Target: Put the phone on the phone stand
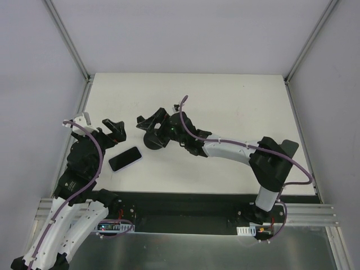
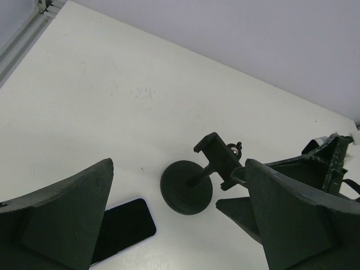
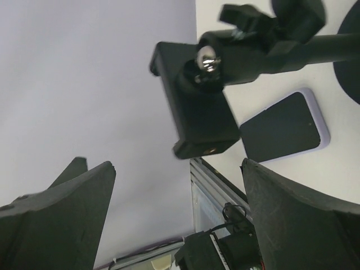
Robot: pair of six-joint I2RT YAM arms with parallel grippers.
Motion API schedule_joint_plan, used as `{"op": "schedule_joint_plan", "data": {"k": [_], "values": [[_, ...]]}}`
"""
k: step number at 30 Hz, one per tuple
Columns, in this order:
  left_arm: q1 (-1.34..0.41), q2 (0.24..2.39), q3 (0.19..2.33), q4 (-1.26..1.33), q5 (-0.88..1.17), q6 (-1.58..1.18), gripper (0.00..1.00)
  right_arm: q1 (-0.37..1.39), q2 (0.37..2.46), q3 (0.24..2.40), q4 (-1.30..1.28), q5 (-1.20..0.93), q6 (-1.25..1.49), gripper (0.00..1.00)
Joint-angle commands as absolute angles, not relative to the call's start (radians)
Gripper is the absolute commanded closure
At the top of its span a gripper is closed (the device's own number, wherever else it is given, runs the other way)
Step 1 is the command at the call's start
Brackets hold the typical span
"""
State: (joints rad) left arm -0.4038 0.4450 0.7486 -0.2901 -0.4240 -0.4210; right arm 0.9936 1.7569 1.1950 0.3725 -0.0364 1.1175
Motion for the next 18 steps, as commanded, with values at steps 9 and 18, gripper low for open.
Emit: {"op": "schedule_joint_plan", "data": {"k": [9, 18], "values": [[-0.388, 0.356, 0.718, -0.281, -0.431, -0.319, 0.01, 0.969, 1.89, 1.316, 0.453, 0.009, 1.259, 0.14], [-0.39, 0.359, 0.716, -0.281, -0.397, -0.325, 0.02, 0.951, 1.867, 1.272, 0.465, 0.009, 1.272, 0.28]]}}
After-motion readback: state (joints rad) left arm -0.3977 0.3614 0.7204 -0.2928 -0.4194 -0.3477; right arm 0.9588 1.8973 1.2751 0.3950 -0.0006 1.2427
